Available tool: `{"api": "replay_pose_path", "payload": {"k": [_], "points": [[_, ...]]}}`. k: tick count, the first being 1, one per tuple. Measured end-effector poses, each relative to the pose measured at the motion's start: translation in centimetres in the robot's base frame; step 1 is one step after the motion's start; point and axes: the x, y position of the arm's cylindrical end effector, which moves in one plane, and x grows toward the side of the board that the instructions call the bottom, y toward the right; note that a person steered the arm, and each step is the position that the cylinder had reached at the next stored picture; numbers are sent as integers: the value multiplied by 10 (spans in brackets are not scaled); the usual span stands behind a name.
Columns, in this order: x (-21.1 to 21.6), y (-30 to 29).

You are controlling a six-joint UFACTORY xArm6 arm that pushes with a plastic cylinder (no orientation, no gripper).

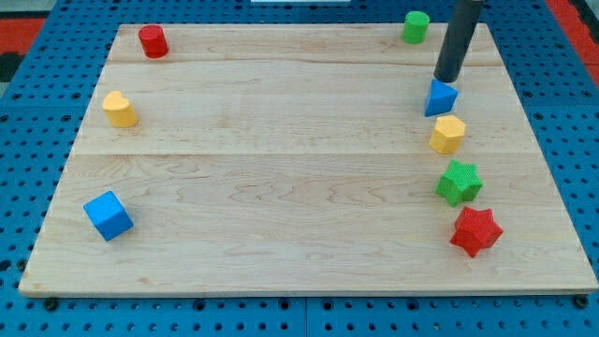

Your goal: Slide the blue triangle close to the top side of the yellow hexagon

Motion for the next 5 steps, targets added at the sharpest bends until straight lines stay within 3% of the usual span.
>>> {"api": "replay_pose_path", "payload": {"k": [2, 3, 5], "points": [[15, -2], [-8, -13], [20, -24]]}}
